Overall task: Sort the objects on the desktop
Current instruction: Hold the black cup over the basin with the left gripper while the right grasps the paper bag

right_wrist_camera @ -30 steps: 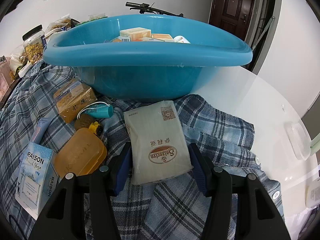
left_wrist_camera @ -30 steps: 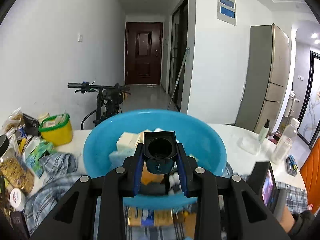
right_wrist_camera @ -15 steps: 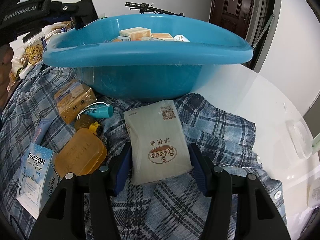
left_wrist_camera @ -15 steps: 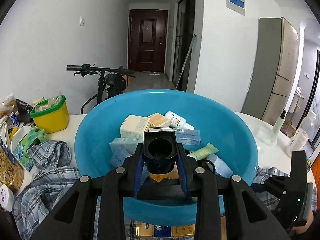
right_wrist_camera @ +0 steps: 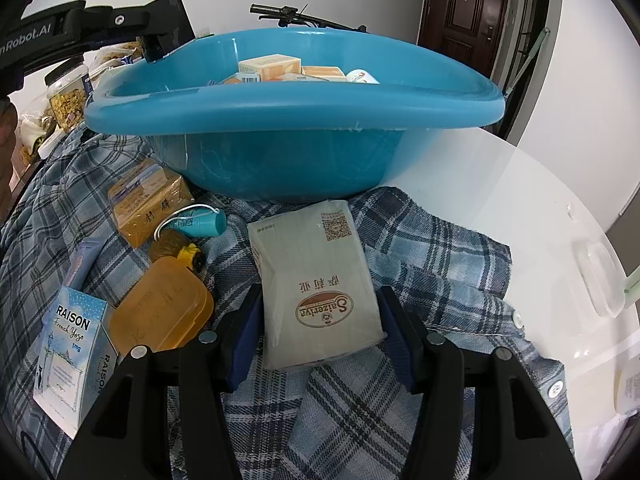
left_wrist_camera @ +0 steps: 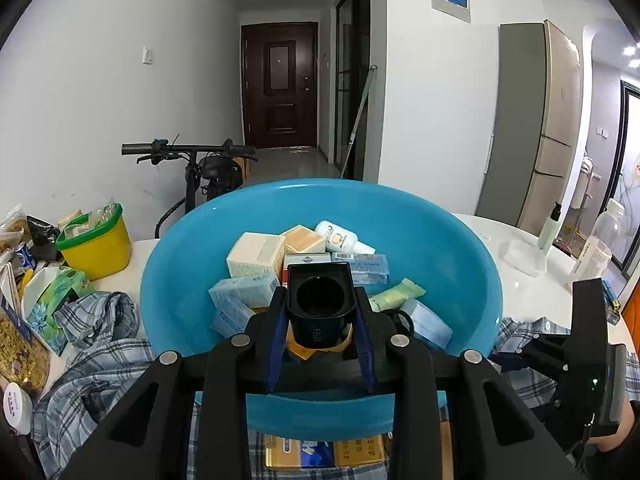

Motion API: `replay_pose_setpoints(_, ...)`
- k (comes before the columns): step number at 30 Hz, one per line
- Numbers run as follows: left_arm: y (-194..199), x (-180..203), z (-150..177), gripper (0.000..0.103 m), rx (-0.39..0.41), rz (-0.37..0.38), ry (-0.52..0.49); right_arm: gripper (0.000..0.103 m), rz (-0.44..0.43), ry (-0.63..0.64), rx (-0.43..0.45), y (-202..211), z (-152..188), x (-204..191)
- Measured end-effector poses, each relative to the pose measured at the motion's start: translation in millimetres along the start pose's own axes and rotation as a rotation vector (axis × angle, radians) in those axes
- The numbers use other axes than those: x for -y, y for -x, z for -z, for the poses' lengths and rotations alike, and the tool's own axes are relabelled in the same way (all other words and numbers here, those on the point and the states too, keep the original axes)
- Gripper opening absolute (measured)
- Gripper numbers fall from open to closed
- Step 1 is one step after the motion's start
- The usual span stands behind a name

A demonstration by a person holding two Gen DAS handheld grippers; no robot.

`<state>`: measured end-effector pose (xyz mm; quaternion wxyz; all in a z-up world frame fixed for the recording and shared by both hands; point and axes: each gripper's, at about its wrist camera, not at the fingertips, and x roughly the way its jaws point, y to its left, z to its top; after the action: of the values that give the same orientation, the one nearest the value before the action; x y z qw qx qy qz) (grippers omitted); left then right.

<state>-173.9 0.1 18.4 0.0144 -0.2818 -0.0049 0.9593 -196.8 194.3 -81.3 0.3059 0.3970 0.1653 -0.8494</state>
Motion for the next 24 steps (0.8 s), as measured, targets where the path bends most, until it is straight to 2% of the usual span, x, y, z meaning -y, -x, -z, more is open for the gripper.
replay_pose_setpoints(3,-2,3,1,0.033,-0.012,-0.002,-0.008,0.053,-0.02,-0.024,0.028,6,1,7)
replay_pose_setpoints(10,-3,1,1,0.033,-0.009,-0.004,0.01,0.051,0.014,-0.083,0.049,14,2,25)
replay_pose_setpoints(17,0,-5,0,0.033,-0.003,0.009,0.029,0.051,0.106,-0.129,0.088,26,2,48)
replay_pose_setpoints(24,-2,-1,1,0.033,-0.011,0.003,0.003,0.051,0.188,-0.215,0.181,54,0,82)
